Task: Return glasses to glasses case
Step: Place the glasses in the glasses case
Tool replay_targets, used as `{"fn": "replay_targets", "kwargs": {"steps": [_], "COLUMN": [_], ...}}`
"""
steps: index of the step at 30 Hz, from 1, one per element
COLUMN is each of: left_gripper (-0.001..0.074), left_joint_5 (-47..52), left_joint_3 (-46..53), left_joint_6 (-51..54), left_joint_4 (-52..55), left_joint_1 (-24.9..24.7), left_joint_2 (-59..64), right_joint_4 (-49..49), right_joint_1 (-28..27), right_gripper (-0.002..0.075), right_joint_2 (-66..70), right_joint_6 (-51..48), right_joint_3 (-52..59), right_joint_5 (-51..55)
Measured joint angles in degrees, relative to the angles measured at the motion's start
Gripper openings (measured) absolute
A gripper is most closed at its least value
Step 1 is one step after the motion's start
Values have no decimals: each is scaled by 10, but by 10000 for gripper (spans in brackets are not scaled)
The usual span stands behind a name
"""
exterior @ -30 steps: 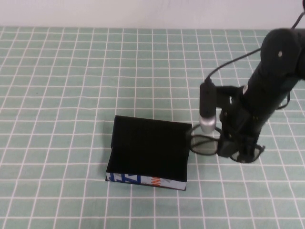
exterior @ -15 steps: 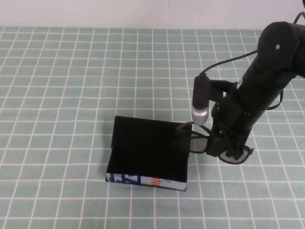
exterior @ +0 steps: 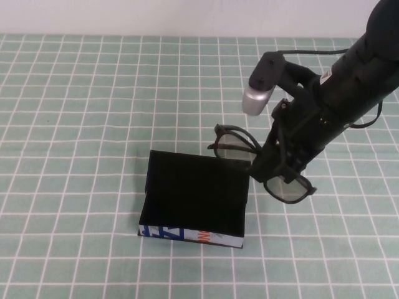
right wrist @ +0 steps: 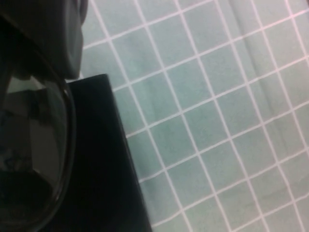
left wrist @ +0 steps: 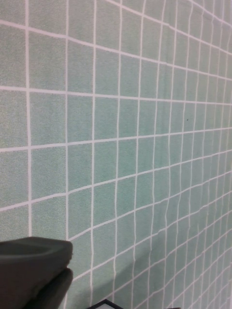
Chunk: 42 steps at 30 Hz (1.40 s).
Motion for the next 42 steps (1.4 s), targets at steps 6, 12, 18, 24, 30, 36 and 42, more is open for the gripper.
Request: {"fn": "replay_targets", "kwargs": {"steps": [6, 12, 18, 24, 30, 36, 42], "left_gripper": [-2, -2, -2, -2, -2, -2, -2], "left_joint_5": [0, 0, 0, 0, 0, 0, 0], "left_joint_3": [0, 0, 0, 0, 0, 0, 0], "left_joint_6": [0, 0, 0, 0, 0, 0, 0], "left_joint_4": [0, 0, 0, 0, 0, 0, 0], "left_joint_1": [0, 0, 0, 0, 0, 0, 0], "left_joint_2": [0, 0, 0, 0, 0, 0, 0], "right_joint_4": [-26, -30, 17, 23, -3, 4, 7], "right_joint_1": [56, 120, 142, 142, 142, 139, 116], "right_gripper": [76, 76, 76, 76, 76, 75, 75], "right_joint_2": [-1, -1, 0, 44, 100, 140, 184], "right_joint_6": [32, 42, 42, 36, 36, 38, 40], "right_joint_3": [0, 0, 0, -1, -37, -95, -102], "right_joint_5": [0, 0, 1, 1, 1, 0, 0]}}
